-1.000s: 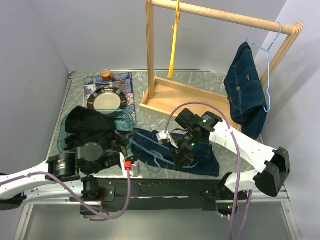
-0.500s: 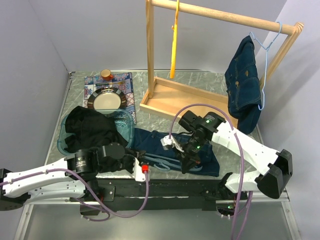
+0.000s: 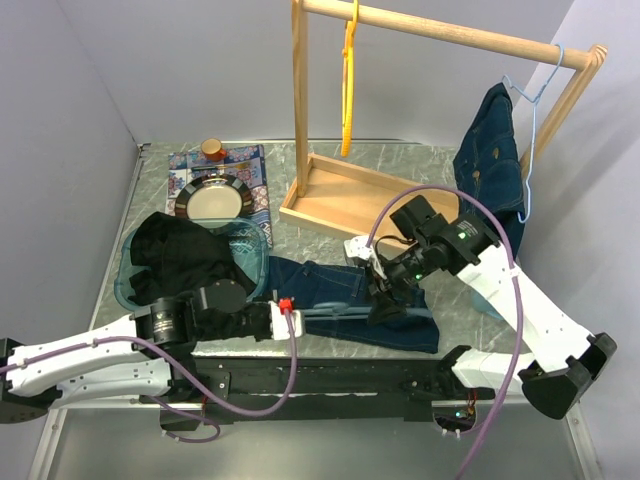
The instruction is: Place the skirt on the hanger
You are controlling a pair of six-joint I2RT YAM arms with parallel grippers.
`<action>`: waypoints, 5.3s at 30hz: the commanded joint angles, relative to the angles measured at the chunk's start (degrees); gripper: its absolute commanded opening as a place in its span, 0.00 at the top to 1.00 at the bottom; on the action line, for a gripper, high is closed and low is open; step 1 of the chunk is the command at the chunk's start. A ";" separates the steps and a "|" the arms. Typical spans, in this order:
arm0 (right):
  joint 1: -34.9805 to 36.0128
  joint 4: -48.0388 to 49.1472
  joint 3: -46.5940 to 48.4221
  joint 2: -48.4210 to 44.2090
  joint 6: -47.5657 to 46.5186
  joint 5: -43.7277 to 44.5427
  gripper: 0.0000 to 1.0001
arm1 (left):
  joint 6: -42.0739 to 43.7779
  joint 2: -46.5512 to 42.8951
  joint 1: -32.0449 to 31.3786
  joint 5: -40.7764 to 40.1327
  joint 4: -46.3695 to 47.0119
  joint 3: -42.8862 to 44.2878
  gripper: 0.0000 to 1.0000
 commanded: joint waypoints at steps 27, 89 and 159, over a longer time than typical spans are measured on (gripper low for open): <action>-5.89 10.54 -6.56 -7.25 7.03 -2.43 1.00 | -20.17 12.15 12.66 12.45 9.17 8.55 0.69; -22.96 36.92 -19.41 18.93 39.47 -12.63 1.00 | -35.04 51.69 24.96 -12.61 13.48 16.81 0.31; -23.31 27.96 -17.65 4.17 22.95 7.50 1.00 | -74.20 -12.66 24.44 4.60 -22.91 -0.36 0.55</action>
